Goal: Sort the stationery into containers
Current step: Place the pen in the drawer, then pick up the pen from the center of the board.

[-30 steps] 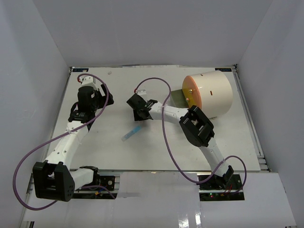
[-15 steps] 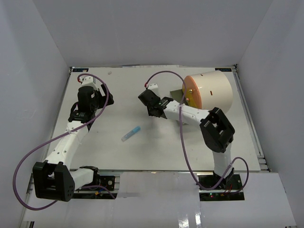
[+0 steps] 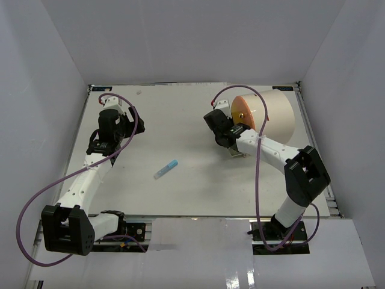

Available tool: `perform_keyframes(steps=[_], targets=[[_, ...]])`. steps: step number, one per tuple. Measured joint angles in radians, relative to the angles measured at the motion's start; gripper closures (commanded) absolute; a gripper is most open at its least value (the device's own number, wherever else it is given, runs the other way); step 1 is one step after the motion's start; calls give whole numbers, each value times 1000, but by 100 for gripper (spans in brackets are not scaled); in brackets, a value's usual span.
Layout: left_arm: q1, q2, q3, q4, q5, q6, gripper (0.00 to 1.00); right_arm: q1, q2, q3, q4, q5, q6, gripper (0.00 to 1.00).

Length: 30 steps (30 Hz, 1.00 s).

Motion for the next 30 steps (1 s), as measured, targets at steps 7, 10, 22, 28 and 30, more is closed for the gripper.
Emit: perform_keyframes(steps=[7, 10, 22, 28, 30], targets=[[0, 0, 0, 0, 7, 0, 2, -29, 0, -19, 20, -5, -24, 42], [0, 2, 0, 0, 9, 0, 2, -28, -3, -19, 28, -21, -30, 39], [1, 55, -6, -19, 206, 37, 2, -14, -233, -102, 86, -197, -23, 25], [-39, 40, -54, -96, 320, 71, 2, -13, -418, -242, 119, -280, -13, 21], [-85, 26, -83, -112, 323, 84, 2, -13, -472, -285, 122, -297, -7, 21]])
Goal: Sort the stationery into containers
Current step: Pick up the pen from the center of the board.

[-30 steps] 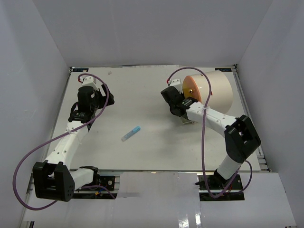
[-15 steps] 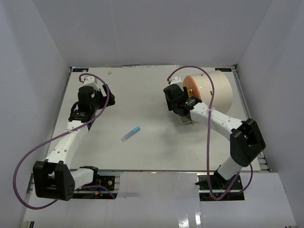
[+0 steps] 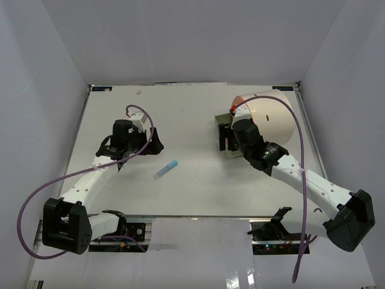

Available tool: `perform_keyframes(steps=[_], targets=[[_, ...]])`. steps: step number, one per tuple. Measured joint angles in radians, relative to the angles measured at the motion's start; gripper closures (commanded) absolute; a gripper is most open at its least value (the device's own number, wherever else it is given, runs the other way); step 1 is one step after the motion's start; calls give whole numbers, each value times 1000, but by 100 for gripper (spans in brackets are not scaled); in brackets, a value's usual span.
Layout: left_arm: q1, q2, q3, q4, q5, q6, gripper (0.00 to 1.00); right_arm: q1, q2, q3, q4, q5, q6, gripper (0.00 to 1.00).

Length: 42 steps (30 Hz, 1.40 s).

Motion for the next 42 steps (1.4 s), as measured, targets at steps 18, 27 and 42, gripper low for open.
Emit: perform_keyframes(steps=[18, 27, 42], targets=[[-349, 256, -39, -101, -163, 14, 9, -1, -359, -219, 38, -24, 11, 18], [-383, 311, -11, -109, -238, -59, 34, -2, -405, -249, 45, -15, 8, 18], [-525, 454, 195, -152, -278, -149, 80, -2, -573, -341, 50, 65, 51, 18]])
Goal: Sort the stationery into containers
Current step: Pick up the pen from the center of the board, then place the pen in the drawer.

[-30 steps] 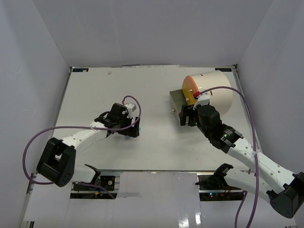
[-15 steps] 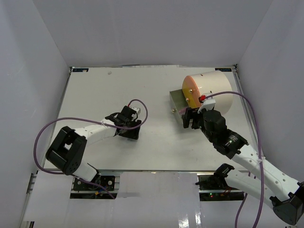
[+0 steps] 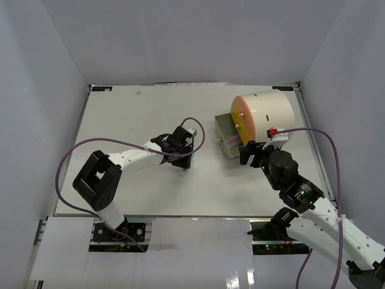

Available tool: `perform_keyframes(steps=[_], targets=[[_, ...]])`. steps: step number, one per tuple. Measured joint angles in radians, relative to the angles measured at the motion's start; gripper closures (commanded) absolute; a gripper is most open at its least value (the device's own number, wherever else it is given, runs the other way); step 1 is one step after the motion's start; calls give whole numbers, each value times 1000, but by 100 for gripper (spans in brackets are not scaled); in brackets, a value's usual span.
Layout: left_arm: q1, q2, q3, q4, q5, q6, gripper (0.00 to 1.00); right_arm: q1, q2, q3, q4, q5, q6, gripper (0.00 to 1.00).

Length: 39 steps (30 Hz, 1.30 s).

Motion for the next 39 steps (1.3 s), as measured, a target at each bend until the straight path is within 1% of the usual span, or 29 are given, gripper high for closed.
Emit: perform_keyframes(steps=[5, 10, 13, 17, 19, 22, 23, 25, 26, 28, 29, 32, 33, 36, 39], targets=[[-5, 35, 229, 14, 43, -35, 81, 0, -75, -21, 2, 26, 15, 18], [-7, 97, 443, 80, 88, -82, 80, -1, -85, -22, 2, 34, 17, 18], [-10, 172, 545, 114, 111, -112, 79, -1, -85, -22, 2, 34, 18, 18], [-14, 294, 645, 138, 132, -153, 76, -1, -85, -22, 2, 34, 19, 17], [-19, 356, 690, 138, 137, -172, 72, -1, -87, -22, 2, 34, 19, 17], [-27, 422, 731, 139, 140, -192, 67, -1, -93, -22, 2, 34, 18, 17], [-31, 436, 737, 139, 140, -198, 61, -1, -95, -22, 2, 34, 18, 16], [-35, 457, 750, 138, 140, -206, 55, -1, -100, -22, 2, 34, 18, 16], [-39, 464, 751, 142, 140, -209, 50, -1, -101, -22, 2, 34, 18, 16], [-41, 469, 752, 142, 140, -215, 46, -1, -105, -22, 2, 33, 18, 16], [-42, 469, 752, 143, 140, -217, 42, -1, -105, -22, 1, 33, 18, 16], [-45, 468, 752, 150, 140, -219, 36, -1, -105, -22, 1, 33, 15, 15], [-45, 467, 752, 150, 138, -219, 31, -1, -105, -21, 1, 33, 13, 15], [-45, 460, 750, 153, 129, -210, 27, -1, -93, -11, -2, 34, 9, 14], [-45, 425, 719, 163, 112, -189, 26, -1, -37, 48, -23, 43, -6, 12]])
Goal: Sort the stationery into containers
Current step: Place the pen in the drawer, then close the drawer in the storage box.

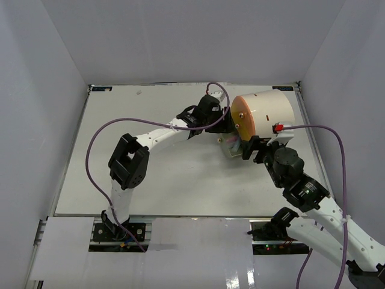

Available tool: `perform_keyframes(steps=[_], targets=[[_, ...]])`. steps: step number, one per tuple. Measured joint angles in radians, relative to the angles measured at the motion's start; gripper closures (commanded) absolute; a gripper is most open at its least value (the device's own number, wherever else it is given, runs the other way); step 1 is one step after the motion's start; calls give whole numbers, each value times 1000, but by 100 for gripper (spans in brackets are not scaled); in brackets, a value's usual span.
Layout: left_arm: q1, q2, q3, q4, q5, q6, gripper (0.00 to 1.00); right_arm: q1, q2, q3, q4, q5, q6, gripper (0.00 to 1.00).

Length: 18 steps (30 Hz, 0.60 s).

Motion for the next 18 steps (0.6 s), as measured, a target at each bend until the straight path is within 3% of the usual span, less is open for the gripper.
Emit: perform_keyframes(steps=[3, 8, 13, 18], targets=[[0, -84, -82, 6, -29, 29, 23, -5, 76, 93, -10, 10, -34, 11], [6, -292, -270, 36, -109, 87, 6, -69, 261, 321, -29, 11, -105, 11], [31, -483, -484, 124, -134, 152, 2, -237, 390, 450, -27, -82, -142, 9], [56, -528, -619, 204, -106, 223, 2, -515, 508, 514, -29, -260, -140, 10]])
